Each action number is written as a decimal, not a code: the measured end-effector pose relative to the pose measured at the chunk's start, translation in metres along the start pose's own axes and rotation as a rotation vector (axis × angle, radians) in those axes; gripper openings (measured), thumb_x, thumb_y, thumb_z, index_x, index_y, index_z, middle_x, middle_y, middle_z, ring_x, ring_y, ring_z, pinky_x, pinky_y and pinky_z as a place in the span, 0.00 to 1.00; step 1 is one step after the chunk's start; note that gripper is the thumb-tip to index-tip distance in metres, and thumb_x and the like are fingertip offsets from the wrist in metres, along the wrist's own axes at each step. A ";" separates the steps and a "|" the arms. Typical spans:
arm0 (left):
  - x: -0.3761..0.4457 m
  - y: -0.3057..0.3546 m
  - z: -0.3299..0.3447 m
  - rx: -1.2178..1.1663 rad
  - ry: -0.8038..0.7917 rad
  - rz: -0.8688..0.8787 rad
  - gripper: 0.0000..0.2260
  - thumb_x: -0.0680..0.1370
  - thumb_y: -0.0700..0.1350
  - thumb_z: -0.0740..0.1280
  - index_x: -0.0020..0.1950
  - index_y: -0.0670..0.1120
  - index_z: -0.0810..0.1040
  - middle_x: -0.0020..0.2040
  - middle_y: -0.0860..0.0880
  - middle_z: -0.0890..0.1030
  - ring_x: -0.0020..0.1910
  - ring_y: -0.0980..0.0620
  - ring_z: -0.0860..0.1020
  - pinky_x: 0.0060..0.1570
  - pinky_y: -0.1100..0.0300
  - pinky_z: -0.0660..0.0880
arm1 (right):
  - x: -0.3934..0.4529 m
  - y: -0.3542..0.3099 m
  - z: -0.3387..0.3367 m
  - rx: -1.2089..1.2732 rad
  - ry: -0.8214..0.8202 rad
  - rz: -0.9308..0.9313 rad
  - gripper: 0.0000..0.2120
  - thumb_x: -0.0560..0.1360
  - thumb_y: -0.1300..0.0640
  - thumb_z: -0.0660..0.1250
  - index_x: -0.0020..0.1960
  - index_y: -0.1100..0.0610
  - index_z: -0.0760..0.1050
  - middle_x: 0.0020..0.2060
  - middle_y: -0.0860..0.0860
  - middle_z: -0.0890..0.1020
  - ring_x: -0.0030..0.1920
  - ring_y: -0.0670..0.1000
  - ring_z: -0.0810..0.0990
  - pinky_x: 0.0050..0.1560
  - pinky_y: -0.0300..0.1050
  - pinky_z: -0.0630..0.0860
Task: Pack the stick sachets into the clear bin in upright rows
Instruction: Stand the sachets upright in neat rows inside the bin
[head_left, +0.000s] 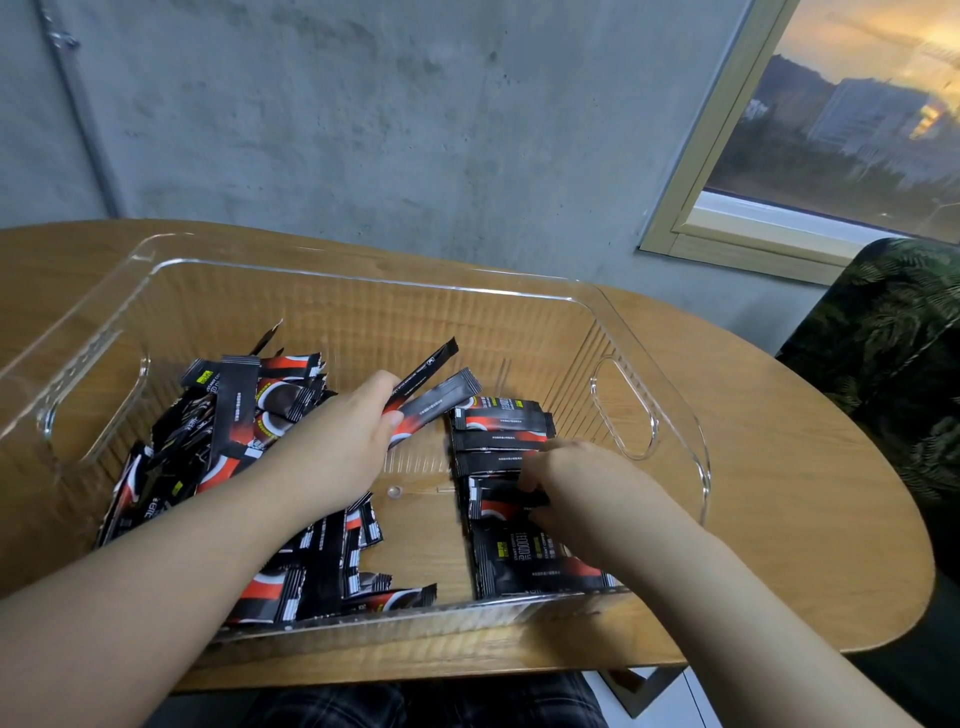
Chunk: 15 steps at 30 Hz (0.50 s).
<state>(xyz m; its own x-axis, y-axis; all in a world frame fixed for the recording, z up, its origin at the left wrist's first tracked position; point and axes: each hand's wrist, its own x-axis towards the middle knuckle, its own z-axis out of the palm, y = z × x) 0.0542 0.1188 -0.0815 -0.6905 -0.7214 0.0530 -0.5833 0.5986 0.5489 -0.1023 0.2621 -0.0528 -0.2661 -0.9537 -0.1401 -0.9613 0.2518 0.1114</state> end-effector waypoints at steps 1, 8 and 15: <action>0.000 0.000 0.000 0.000 0.001 -0.001 0.07 0.83 0.46 0.54 0.58 0.46 0.67 0.35 0.44 0.73 0.31 0.49 0.68 0.32 0.56 0.63 | 0.000 0.000 -0.001 0.003 -0.011 0.005 0.10 0.75 0.59 0.63 0.55 0.56 0.77 0.53 0.53 0.78 0.53 0.56 0.76 0.49 0.49 0.76; -0.001 0.002 0.000 0.010 -0.001 -0.004 0.07 0.83 0.46 0.55 0.59 0.47 0.67 0.34 0.45 0.71 0.30 0.50 0.67 0.32 0.56 0.62 | -0.003 0.000 -0.003 0.025 -0.029 -0.005 0.11 0.76 0.62 0.63 0.56 0.54 0.77 0.53 0.52 0.78 0.53 0.55 0.77 0.49 0.48 0.76; -0.002 0.003 -0.002 -0.002 -0.026 -0.004 0.07 0.83 0.48 0.55 0.57 0.47 0.68 0.37 0.44 0.75 0.32 0.49 0.70 0.33 0.56 0.64 | 0.000 -0.003 -0.010 0.117 0.046 0.025 0.17 0.76 0.58 0.65 0.64 0.54 0.70 0.58 0.51 0.75 0.57 0.54 0.76 0.53 0.46 0.74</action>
<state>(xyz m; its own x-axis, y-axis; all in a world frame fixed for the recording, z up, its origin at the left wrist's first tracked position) 0.0543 0.1213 -0.0783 -0.6992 -0.7143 0.0294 -0.5852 0.5955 0.5504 -0.0985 0.2596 -0.0435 -0.2894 -0.9527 -0.0927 -0.9568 0.2908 -0.0018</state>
